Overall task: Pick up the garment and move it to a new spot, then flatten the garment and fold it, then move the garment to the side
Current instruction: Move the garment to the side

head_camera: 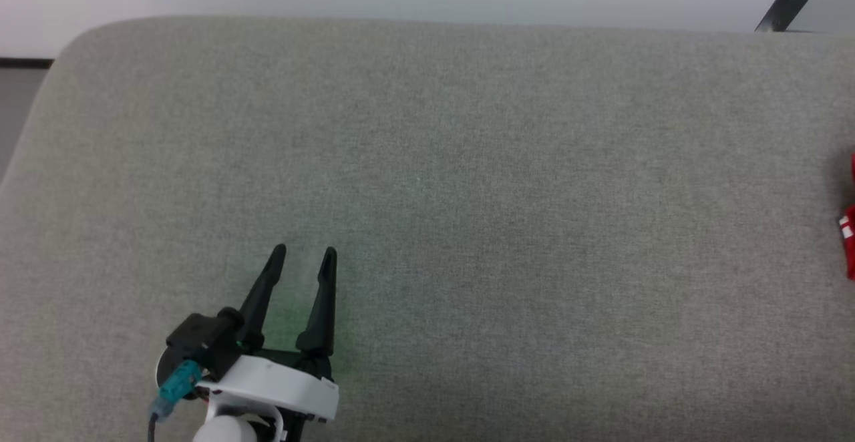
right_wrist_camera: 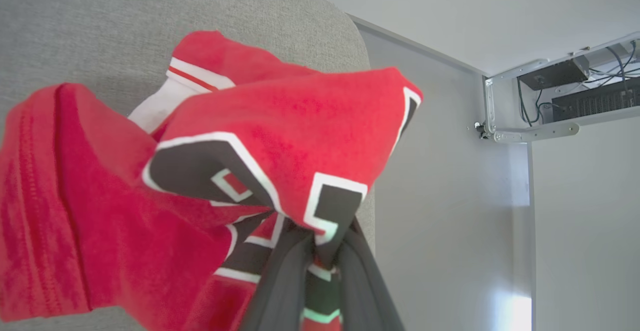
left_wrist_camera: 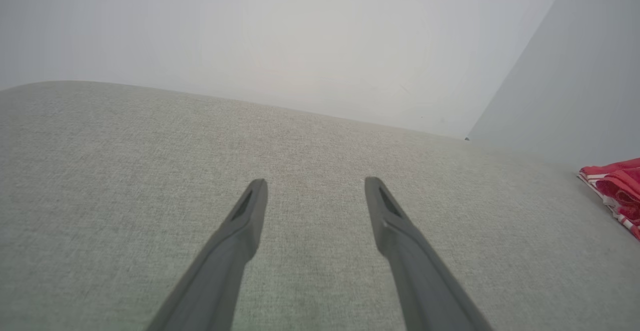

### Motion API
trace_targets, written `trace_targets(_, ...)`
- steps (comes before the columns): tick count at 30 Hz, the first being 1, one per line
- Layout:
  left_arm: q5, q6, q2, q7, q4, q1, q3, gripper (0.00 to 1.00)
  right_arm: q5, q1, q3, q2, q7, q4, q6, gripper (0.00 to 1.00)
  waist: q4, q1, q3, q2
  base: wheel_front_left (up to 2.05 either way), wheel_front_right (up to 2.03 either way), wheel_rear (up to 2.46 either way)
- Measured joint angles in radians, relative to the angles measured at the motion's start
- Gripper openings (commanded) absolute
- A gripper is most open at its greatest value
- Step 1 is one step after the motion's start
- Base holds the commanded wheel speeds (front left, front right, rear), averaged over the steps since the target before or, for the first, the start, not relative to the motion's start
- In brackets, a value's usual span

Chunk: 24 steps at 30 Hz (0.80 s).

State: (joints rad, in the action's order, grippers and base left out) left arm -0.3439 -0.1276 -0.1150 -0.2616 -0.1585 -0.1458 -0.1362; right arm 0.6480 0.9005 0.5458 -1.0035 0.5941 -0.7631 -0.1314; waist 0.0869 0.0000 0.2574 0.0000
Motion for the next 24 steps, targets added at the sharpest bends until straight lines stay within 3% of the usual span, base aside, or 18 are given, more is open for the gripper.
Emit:
trace_targets(23,-0.007,-0.001,-0.018,-0.002,0.001,-0.017,-0.013,1.00,-0.139,-0.089,-0.088,0.099,0.019,-0.209,0.000,0.00,0.083,0.0000,0.020,0.0000,0.00,0.00,0.00)
trace_targets(24,-0.007,-0.001,-0.020,-0.002,0.000,-0.016,-0.014,1.00,-0.148,-0.091,-0.093,0.105,0.017,-0.218,0.000,0.15,0.085,0.0000,0.016,0.0000,0.00,0.00,0.00)
